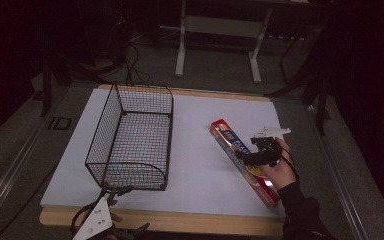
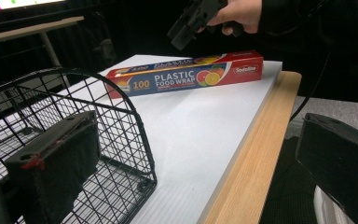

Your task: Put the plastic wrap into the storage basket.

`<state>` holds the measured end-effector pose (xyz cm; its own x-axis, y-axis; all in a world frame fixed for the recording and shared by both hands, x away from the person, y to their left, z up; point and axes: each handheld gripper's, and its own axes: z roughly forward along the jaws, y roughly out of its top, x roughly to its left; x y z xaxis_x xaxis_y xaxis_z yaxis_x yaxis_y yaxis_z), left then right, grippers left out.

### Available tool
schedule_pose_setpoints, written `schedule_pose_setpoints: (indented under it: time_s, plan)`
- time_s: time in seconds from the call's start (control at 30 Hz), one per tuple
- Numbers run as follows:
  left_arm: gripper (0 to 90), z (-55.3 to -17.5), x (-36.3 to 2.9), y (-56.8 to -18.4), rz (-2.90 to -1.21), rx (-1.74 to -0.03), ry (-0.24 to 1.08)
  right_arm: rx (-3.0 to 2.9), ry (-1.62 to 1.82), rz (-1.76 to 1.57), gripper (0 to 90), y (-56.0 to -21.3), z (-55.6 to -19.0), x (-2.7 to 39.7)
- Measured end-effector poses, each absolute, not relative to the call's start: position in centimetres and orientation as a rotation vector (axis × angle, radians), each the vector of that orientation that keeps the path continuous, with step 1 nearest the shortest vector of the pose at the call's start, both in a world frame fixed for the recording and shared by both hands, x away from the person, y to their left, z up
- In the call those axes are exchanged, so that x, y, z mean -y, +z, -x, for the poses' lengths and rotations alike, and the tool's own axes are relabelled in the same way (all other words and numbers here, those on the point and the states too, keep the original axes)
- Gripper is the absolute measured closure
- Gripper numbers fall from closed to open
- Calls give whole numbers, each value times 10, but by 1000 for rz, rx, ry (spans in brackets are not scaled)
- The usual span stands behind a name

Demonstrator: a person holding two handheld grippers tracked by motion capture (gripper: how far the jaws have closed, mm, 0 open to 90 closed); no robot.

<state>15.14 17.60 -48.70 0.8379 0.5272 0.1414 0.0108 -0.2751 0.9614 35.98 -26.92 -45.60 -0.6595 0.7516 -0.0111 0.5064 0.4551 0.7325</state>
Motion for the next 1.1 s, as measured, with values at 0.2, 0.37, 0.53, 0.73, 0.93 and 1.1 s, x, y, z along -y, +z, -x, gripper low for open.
schedule_pose_setpoints:
  time_s: [0.2, 0.37, 0.53, 0.73, 0.93, 1.1]
  plan:
    - [2, -151, -177, -487, -1792, -413, 521, -2422, 958, -1150, 159, -467, -372, 274]
    - [2, -152, -177, -487, -1796, -413, 521, -2453, 915, -1237, 160, -475, -381, 277]
    - [2, -152, -177, -487, -1793, -416, 518, -2488, 845, -1275, 167, -484, -386, 274]
    - [2, -152, -177, -487, -1792, -416, 515, -2519, 730, -1328, 175, -490, -393, 270]
    - [2, -152, -177, -487, -1796, -413, 514, -2595, 605, -1376, 185, -495, -402, 266]
    - [2, -152, -177, -487, -1795, -414, 514, -2629, 546, -1414, 226, -493, -408, 261]
